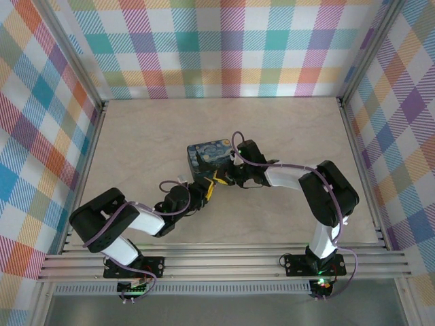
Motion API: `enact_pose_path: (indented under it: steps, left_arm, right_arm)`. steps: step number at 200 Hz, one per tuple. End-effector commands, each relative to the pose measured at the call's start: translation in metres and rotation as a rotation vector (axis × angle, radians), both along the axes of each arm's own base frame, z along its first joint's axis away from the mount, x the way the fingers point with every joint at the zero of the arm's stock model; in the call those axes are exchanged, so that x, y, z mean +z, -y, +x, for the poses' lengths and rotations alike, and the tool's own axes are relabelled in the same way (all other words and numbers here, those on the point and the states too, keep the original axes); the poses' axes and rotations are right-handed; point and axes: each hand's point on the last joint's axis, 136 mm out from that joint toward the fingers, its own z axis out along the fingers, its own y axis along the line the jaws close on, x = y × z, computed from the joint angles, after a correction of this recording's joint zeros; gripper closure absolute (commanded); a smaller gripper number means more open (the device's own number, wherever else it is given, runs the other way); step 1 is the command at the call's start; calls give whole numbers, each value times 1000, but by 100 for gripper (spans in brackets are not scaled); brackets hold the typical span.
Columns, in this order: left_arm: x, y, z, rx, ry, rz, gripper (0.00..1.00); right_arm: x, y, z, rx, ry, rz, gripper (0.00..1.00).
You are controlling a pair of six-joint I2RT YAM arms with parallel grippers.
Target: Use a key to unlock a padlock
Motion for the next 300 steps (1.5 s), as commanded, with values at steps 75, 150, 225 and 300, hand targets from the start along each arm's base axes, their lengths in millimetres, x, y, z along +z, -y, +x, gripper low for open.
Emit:
enact_pose_path:
  steps: [75,150,225,300]
  left_arm:
    - [-8,6,2,89,-71,-77,72]
    - [-6,18,6,92,-57,-145,78]
    - [0,18,6,108,-48,-177,81]
    - [-1,17,6,118,-51,-203,100]
  right_arm:
    - [-47,16,-44,-38,-282,-96,100]
    - [-49,17,-47,-37,-290,-94,100]
    - [-50,18,-48,-43,-288,-96,100]
    - [-51,20,-48,-48,-280,-93,100]
